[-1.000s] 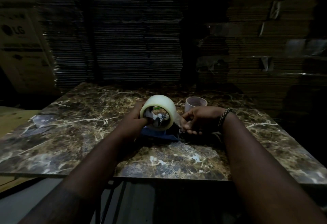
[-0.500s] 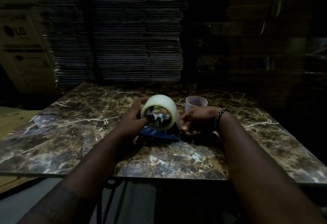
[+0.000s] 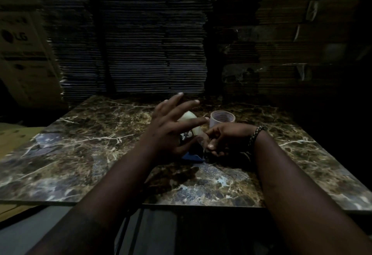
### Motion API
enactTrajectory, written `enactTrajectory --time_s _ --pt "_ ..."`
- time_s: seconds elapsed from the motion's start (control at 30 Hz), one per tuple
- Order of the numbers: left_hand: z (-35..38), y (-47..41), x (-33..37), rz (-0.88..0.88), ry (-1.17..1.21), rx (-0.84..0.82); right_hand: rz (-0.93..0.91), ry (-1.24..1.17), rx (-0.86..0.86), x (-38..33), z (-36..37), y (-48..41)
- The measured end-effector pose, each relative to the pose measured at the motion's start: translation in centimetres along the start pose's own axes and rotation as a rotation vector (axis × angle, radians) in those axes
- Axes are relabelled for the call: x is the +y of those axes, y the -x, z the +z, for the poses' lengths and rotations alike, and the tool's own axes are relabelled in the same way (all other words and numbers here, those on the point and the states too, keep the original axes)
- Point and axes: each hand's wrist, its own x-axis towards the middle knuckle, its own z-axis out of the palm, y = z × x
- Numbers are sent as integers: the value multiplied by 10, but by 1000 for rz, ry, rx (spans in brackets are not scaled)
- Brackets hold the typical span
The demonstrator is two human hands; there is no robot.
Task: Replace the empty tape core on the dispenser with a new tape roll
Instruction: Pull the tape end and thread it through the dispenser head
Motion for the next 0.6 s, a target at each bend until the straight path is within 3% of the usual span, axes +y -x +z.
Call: enactTrajectory --time_s 0.1,0.6 --pt "3 -3 -4 -10 15 -99 3 13 6 0 -1 1" --pt "-2 17 -15 -124 254 -38 -190 -152 85 -6 8 -1"
